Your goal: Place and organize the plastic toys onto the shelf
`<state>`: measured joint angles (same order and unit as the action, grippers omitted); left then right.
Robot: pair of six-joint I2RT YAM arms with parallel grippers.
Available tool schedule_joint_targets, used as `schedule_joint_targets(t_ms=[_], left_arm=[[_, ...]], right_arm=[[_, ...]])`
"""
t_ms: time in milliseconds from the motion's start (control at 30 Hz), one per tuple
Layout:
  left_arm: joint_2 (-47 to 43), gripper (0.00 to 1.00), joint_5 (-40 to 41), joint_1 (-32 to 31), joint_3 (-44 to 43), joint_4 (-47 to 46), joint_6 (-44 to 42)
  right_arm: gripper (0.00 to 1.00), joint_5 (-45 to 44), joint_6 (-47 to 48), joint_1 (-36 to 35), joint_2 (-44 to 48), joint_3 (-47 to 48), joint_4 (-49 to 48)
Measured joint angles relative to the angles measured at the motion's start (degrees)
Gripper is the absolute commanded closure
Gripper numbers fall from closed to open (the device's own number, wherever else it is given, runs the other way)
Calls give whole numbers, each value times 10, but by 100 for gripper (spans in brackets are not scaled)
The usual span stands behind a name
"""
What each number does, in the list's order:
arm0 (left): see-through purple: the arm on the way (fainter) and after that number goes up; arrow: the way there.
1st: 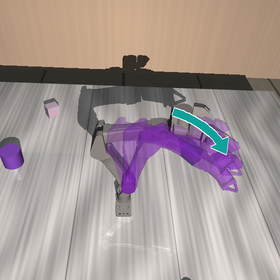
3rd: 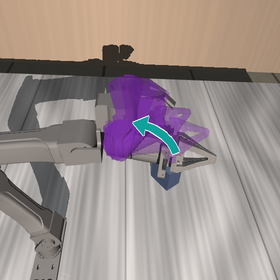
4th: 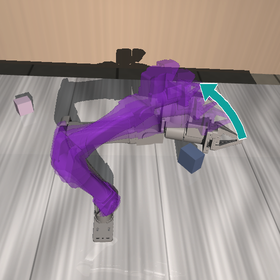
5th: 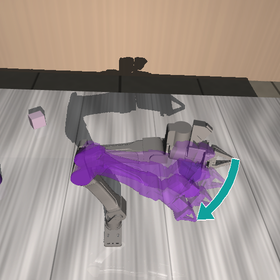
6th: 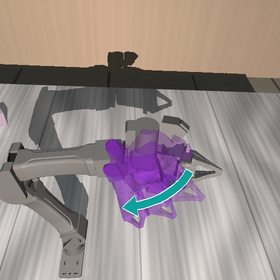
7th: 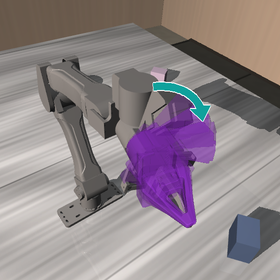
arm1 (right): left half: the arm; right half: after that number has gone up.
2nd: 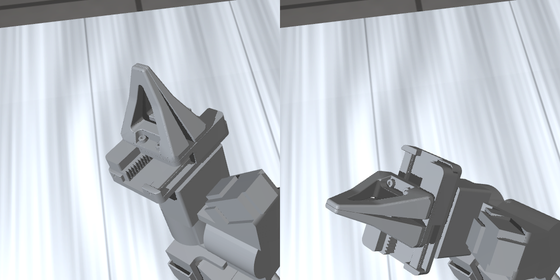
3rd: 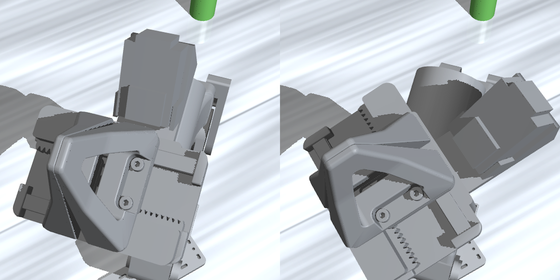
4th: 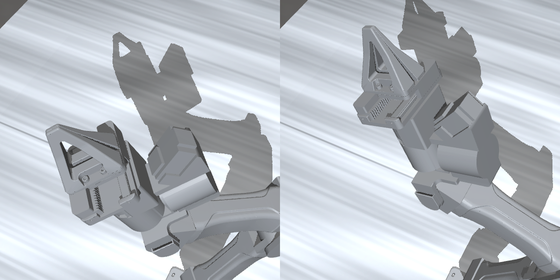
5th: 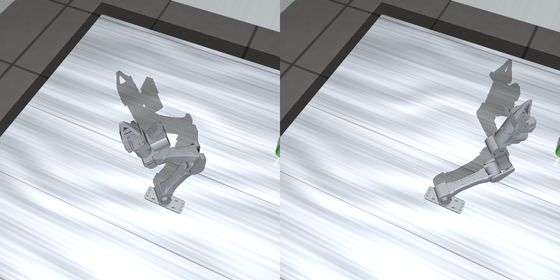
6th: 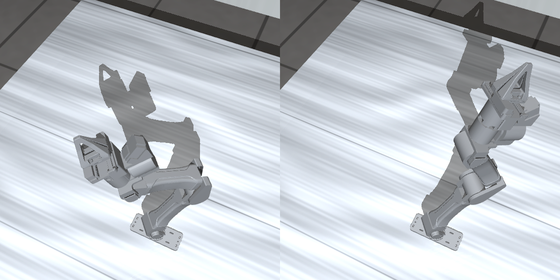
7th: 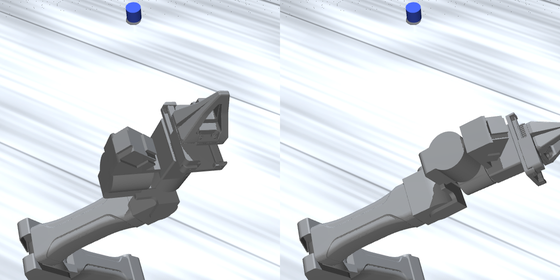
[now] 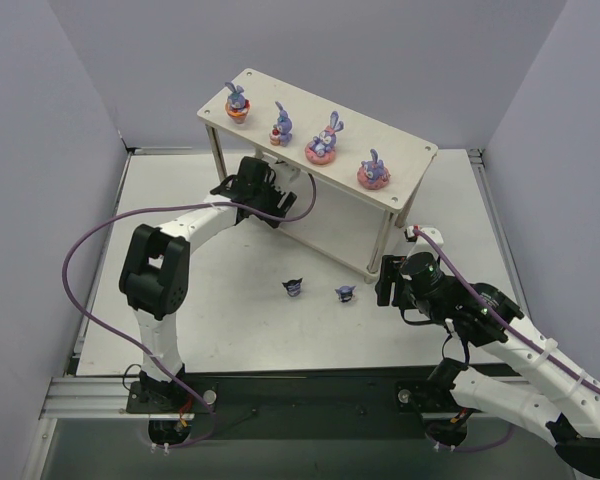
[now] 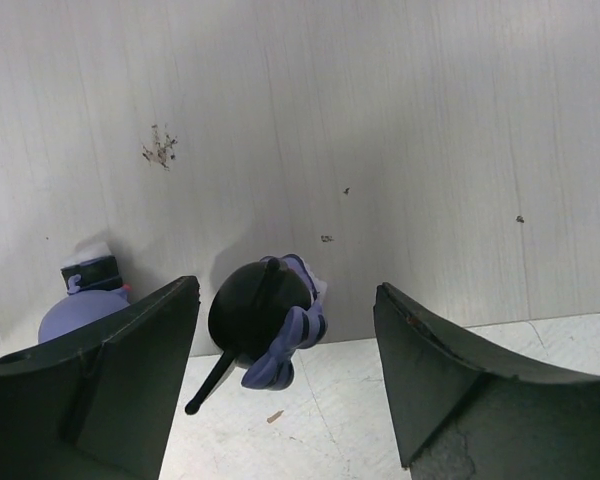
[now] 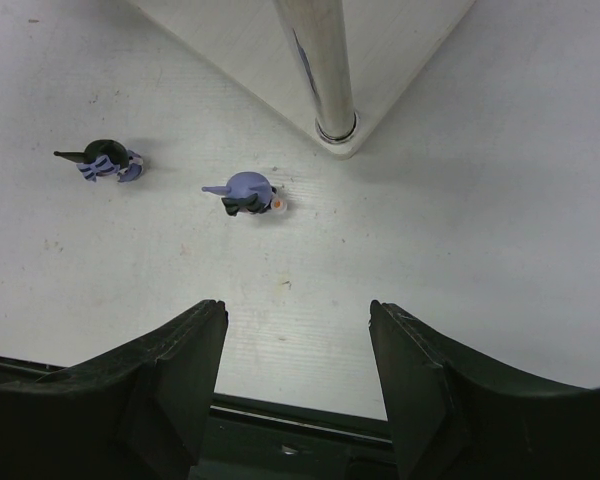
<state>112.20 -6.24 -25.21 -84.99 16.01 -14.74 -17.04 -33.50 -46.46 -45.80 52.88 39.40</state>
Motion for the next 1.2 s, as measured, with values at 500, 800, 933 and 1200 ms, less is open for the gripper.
schedule_joint_targets(t_ms=[500,800,933,1200], left_arm=[[-23,3,10,-1,30,-16,13],[-89,3,26,-2,61,-52,40],[-122,3,34,-2,107,-56,66],[-260,28,65,-2,221,-68,192]], right_arm=[[40,6,0,0,0,0,0],[40,9,0,0,0,0,0],[40,10,0,0,0,0,0],[40,11,0,0,-2,0,-2]])
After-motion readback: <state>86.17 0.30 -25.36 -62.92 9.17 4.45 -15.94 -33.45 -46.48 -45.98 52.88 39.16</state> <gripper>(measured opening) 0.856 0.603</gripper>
